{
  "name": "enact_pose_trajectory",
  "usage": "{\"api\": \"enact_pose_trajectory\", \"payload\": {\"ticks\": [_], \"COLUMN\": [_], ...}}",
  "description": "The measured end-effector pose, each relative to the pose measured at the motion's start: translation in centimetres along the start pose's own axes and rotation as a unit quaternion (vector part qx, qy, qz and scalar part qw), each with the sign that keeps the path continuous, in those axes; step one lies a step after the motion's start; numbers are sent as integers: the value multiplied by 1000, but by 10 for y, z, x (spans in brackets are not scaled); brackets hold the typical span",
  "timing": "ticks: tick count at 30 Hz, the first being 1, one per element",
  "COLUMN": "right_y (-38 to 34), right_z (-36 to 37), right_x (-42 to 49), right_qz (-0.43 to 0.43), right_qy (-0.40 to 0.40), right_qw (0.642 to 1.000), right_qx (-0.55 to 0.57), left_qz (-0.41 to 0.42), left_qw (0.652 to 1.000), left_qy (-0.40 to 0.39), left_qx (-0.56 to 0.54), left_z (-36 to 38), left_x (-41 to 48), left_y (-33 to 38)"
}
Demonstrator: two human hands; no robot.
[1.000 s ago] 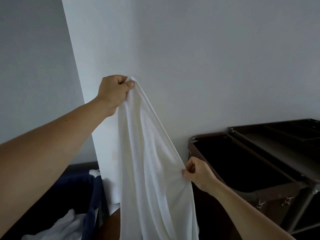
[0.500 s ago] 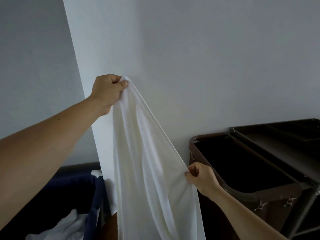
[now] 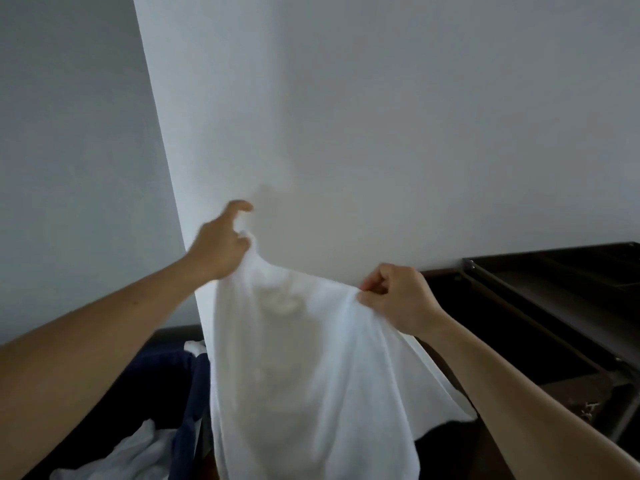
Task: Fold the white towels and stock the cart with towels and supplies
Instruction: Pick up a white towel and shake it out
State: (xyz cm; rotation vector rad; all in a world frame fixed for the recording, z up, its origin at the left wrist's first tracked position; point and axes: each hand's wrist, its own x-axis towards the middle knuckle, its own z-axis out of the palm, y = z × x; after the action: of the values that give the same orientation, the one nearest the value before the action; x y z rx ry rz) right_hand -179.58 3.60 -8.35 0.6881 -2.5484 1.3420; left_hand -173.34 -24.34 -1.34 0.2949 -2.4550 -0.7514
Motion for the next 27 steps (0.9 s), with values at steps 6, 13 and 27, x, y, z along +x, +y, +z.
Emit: {"api": "enact_pose_trajectory", "payload": {"ticks": [6,13,27], "right_y": [-65,-60,-44], "right_z": [2,0,-7], "right_x": [13,14,12], "right_qz": [-141,-161,-130], "right_qy": [-70,-106,-61], "right_qw": [986,980,988], "right_qx": [-57,-54,-55], "left_qz": [91,103,148], "left_qw": [984,946,952], "left_qy": [-150,-285,-266], "left_qx": [-30,-115,-40], "left_z": [32,32,52], "left_x": [-25,-35,-26], "left_y": [41,40,41]}}
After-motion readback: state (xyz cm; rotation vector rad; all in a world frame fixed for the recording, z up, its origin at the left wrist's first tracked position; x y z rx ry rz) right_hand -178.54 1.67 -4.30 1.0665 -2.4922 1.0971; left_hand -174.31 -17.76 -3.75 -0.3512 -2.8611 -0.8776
